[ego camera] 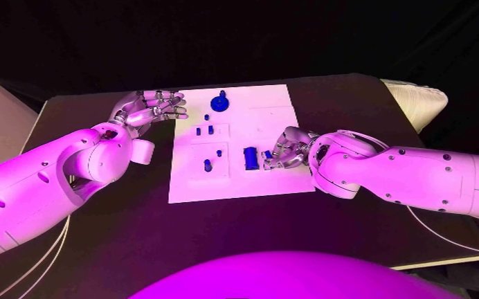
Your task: Assemble the parts on the task board
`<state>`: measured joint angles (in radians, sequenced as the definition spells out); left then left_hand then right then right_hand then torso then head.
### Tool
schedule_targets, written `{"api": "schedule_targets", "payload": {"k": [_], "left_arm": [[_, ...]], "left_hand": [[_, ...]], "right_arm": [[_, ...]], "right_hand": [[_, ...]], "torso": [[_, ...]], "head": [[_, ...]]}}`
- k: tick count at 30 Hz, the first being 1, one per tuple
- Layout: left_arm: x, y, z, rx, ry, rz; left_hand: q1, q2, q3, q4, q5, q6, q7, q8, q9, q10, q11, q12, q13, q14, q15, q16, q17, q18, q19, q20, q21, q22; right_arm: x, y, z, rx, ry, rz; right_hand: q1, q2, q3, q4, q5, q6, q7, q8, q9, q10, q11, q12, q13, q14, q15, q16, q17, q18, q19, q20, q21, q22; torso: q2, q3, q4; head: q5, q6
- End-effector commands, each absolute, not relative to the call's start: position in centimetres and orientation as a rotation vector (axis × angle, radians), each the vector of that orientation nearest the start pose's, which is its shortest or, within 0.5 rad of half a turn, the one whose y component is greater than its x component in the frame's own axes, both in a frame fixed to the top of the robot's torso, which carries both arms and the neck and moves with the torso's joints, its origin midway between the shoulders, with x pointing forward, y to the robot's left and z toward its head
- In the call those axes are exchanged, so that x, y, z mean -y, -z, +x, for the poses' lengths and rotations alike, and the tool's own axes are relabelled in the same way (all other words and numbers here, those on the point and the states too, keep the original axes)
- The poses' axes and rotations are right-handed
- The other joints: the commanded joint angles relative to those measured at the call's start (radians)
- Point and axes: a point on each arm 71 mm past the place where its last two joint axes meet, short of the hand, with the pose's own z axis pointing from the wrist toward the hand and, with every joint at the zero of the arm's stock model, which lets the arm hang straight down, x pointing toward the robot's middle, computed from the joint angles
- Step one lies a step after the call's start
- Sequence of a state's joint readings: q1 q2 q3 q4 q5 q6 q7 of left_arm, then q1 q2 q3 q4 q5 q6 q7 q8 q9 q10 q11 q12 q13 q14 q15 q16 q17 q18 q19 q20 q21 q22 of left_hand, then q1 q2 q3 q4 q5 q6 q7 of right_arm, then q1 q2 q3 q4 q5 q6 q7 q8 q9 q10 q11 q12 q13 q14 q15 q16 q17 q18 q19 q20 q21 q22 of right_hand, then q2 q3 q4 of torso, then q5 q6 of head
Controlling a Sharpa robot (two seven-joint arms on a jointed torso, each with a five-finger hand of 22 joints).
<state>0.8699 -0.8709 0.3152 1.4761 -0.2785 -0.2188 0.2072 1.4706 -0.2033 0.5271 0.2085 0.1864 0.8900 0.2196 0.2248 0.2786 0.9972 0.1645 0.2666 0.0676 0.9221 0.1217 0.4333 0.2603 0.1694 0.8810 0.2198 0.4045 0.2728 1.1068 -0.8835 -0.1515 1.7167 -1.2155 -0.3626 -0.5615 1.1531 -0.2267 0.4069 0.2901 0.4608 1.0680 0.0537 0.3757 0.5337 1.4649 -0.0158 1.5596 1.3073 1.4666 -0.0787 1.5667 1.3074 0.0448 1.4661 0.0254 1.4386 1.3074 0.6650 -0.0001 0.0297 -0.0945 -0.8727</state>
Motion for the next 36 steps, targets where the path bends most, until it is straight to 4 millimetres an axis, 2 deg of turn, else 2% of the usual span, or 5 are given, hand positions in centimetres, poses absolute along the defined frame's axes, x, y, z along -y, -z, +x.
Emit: {"api": "schedule_targets", "payload": {"k": [1,5,14,36], "left_arm": [[-24.36,22.13,47.92,-1.518,1.475,-1.141],[-24.37,22.13,47.92,-1.518,1.474,-1.141],[-24.4,22.14,47.93,-1.518,1.472,-1.142],[-24.53,22.17,47.92,-1.522,1.468,-1.144]], "left_hand": [[0.001,0.007,0.0,0.004,0.0,0.008,-0.001,0.007,-0.001,0.001,0.0,-0.003,0.001,0.008,0.0,-0.005,0.001,0.011,0.009,0.0,-0.004,-0.001],[0.001,0.007,0.0,0.004,0.0,0.008,-0.001,0.007,-0.001,0.001,0.0,-0.003,0.001,0.008,0.0,-0.005,0.001,0.011,0.009,0.0,-0.004,-0.001],[0.001,0.007,0.0,0.005,0.0,0.008,-0.001,0.007,-0.002,0.001,0.0,-0.004,0.001,0.008,0.0,-0.006,0.002,0.011,0.009,0.0,-0.005,-0.002],[0.001,0.007,0.0,0.006,0.0,0.008,0.0,0.007,-0.002,0.001,0.001,-0.004,0.001,0.008,0.0,-0.007,0.002,0.011,0.01,0.0,-0.006,-0.003]], "right_arm": [[19.41,26.62,41.2,-2.073,-0.431,0.295],[19.31,26.61,41.23,-2.07,-0.434,0.295],[18.93,26.55,41.14,-2.07,-0.448,0.294],[19.09,26.54,41.1,-2.073,-0.441,0.28]], "right_hand": [[-0.013,0.001,-0.007,0.0,-0.004,0.0,0.001,-0.001,-0.002,0.102,-0.004,0.004,0.259,0.104,-0.005,0.004,0.263,-0.019,0.085,-0.006,0.002,0.217],[-0.042,0.003,-0.017,0.001,-0.009,0.001,0.002,-0.002,-0.004,0.103,-0.003,0.005,0.26,0.104,-0.005,0.004,0.263,-0.02,0.085,-0.005,0.003,0.217],[-0.082,0.003,-0.049,0.001,-0.051,0.002,0.003,-0.004,-0.007,0.103,-0.002,0.005,0.26,0.104,-0.004,0.004,0.263,-0.02,0.085,-0.004,0.003,0.218],[-0.084,0.006,-0.051,0.001,-0.053,0.003,0.002,-0.004,-0.008,0.103,-0.003,0.004,0.26,0.104,-0.004,0.004,0.263,-0.019,0.085,-0.004,0.002,0.218]], "torso": [[0.0,-0.0003,0.0005],[0.0,-0.0001,0.0008],[0.0,-0.0003,0.0007],[0.001,0.0007,-0.0001]], "head": [[0.0,0.0],[-0.001,0.0],[0.0,0.0],[0.002,0.0]]}}
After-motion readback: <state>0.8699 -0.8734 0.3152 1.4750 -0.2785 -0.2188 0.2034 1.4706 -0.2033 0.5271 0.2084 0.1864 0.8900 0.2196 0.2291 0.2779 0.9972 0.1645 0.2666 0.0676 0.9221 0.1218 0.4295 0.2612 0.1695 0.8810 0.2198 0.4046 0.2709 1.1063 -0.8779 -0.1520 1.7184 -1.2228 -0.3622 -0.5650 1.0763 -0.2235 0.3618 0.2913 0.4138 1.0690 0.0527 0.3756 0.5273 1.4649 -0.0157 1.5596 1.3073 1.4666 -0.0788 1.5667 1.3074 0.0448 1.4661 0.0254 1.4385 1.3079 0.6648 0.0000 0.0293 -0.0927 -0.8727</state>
